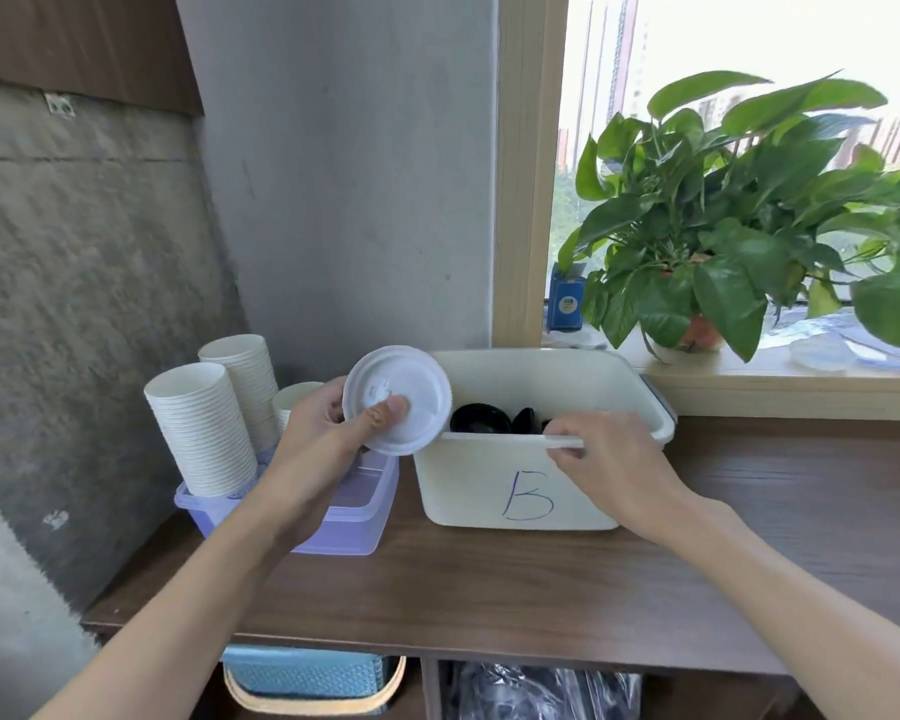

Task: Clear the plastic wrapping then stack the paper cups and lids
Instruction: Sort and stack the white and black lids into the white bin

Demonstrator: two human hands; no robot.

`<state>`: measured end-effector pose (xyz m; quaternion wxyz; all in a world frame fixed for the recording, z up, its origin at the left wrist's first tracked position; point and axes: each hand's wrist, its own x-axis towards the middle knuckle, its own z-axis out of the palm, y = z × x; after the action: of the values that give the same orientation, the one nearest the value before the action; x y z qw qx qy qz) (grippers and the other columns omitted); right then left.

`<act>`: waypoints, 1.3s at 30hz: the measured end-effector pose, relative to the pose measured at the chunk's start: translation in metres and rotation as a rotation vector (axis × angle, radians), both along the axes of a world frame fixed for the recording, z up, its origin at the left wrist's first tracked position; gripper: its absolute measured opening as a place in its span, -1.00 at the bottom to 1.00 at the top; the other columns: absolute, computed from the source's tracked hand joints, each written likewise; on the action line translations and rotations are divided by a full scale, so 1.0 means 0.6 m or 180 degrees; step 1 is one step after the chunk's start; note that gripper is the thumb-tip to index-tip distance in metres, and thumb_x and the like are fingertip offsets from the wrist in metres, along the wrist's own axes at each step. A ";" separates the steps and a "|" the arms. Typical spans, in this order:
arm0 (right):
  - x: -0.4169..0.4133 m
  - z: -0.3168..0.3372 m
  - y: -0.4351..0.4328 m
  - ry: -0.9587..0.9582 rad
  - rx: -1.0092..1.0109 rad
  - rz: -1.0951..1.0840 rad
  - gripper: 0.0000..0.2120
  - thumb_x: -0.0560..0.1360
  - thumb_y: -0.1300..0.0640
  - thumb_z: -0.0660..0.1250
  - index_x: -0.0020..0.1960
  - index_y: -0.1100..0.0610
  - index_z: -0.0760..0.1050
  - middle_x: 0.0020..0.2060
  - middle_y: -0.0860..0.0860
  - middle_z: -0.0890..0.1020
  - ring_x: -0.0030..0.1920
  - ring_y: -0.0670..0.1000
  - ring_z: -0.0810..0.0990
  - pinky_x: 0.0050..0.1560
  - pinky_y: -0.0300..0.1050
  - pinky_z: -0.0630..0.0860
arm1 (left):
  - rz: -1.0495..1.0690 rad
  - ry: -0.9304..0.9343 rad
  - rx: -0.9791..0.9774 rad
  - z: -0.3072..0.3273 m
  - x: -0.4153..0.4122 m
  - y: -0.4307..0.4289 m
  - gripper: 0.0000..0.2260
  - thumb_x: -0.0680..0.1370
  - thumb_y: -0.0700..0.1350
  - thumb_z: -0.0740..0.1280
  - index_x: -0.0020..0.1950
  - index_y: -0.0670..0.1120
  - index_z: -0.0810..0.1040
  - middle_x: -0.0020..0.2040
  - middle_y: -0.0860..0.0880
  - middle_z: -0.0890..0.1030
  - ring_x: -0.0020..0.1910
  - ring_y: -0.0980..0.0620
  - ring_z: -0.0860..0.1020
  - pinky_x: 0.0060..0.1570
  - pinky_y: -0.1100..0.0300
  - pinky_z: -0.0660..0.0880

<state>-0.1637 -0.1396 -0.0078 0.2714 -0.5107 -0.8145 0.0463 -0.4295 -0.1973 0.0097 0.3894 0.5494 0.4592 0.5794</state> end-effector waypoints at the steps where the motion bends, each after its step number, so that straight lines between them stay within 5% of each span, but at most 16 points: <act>1: 0.002 0.000 -0.009 -0.0037 0.0018 0.0047 -0.82 0.49 0.25 0.27 -0.23 0.07 0.55 -0.39 -0.13 0.55 -0.27 0.00 0.49 -0.21 -0.26 0.23 | -0.0021 -0.0018 0.0026 0.004 0.001 -0.001 -0.67 0.43 0.01 0.46 0.12 -0.12 0.64 -0.07 -0.07 0.69 -0.08 -0.02 0.63 0.00 0.06 0.52; 6: 0.015 -0.001 -0.049 -0.0207 0.0068 0.0148 -0.81 0.44 0.28 0.26 -0.29 0.06 0.49 -0.43 -0.09 0.52 -0.33 0.01 0.46 -0.28 -0.29 0.18 | 0.0174 0.0153 0.0281 0.021 0.015 0.008 -0.74 0.50 -0.08 0.46 0.13 -0.14 0.60 -0.12 0.01 0.69 -0.18 0.04 0.62 -0.23 0.31 0.51; 11: 0.020 0.005 -0.075 -0.0413 -0.0048 0.0259 -0.89 0.48 0.15 0.31 -0.22 0.02 0.52 -0.35 -0.11 0.60 -0.27 -0.01 0.51 -0.25 -0.35 0.22 | 0.0554 0.0730 0.0547 0.008 0.041 0.039 -0.48 0.43 -0.08 0.54 0.34 -0.02 0.45 0.17 0.09 0.60 0.11 0.16 0.59 0.02 0.34 0.53; 16: 0.019 0.036 -0.063 0.0172 -0.0841 0.0502 -0.76 0.51 -0.16 0.30 -0.24 -0.06 0.56 -0.32 -0.06 0.61 -0.28 -0.09 0.52 -0.26 -0.18 0.44 | 0.0598 0.1108 0.0650 -0.015 0.041 0.065 -0.49 0.43 0.06 0.52 0.33 0.25 0.43 0.25 0.17 0.50 0.17 0.09 0.53 0.17 -0.01 0.54; 20: 0.013 0.046 -0.010 0.0171 -0.0888 0.0536 -0.74 0.54 -0.10 0.30 -0.21 0.03 0.59 -0.28 0.01 0.63 -0.23 0.01 0.56 -0.18 -0.08 0.50 | 0.0663 0.1194 0.0783 -0.021 0.038 0.077 -0.53 0.46 -0.08 0.52 0.26 0.31 0.47 0.20 0.25 0.44 0.11 0.18 0.49 0.17 0.08 0.52; 25: -0.017 0.036 0.081 0.0160 -0.1195 0.0769 -0.90 0.51 -0.01 0.37 -0.07 0.02 0.60 -0.14 -0.10 0.66 -0.08 -0.10 0.60 -0.03 -0.24 0.52 | 0.0650 0.1358 0.0942 -0.028 0.035 0.097 -0.50 0.47 -0.12 0.51 0.29 0.27 0.46 0.21 0.26 0.41 0.13 0.20 0.47 0.08 0.25 0.47; 29: -0.041 0.009 0.140 -0.0184 -0.1518 0.0787 -0.54 0.47 -0.07 0.41 0.30 0.05 0.44 0.14 -0.01 0.56 0.12 -0.05 0.54 0.21 -0.11 0.49 | 0.0681 0.1451 0.1017 -0.032 0.030 0.112 -0.49 0.47 -0.14 0.51 0.31 0.23 0.44 0.22 0.25 0.39 0.17 0.23 0.45 0.04 0.34 0.45; 32: -0.059 -0.010 0.165 -0.0485 -0.1516 0.0831 -0.33 0.33 -0.26 0.40 0.37 -0.11 0.32 0.09 -0.05 0.58 0.02 -0.08 0.56 0.13 -0.06 0.52 | 0.0592 0.1676 0.1048 -0.034 0.029 0.117 -0.47 0.46 -0.17 0.51 0.32 0.21 0.44 0.24 0.24 0.40 0.16 0.26 0.44 0.02 0.46 0.38; 37: -0.077 -0.037 0.177 -0.0602 -0.1466 0.1081 -0.36 0.34 -0.23 0.43 0.36 -0.21 0.30 0.14 -0.25 0.52 0.10 -0.13 0.49 0.10 -0.27 0.42 | 0.0561 0.1594 0.1037 -0.038 0.029 0.122 -0.50 0.47 -0.08 0.51 0.31 0.25 0.42 0.23 0.31 0.41 0.22 0.20 0.47 0.03 0.40 0.42; 39: -0.077 -0.047 0.182 -0.0543 -0.1496 0.1116 -0.27 0.29 -0.28 0.44 0.39 -0.22 0.26 0.24 -0.24 0.49 0.19 -0.12 0.46 0.21 -0.20 0.42 | 0.0561 0.1546 0.1004 -0.040 0.030 0.122 -0.52 0.44 -0.01 0.47 0.31 0.26 0.42 0.24 0.32 0.42 0.24 0.16 0.48 0.04 0.33 0.44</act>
<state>-0.2099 -0.0303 -0.0358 0.0643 -0.4132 -0.8770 0.2365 -0.4112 -0.1239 -0.0142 0.1263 0.6836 0.4892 0.5268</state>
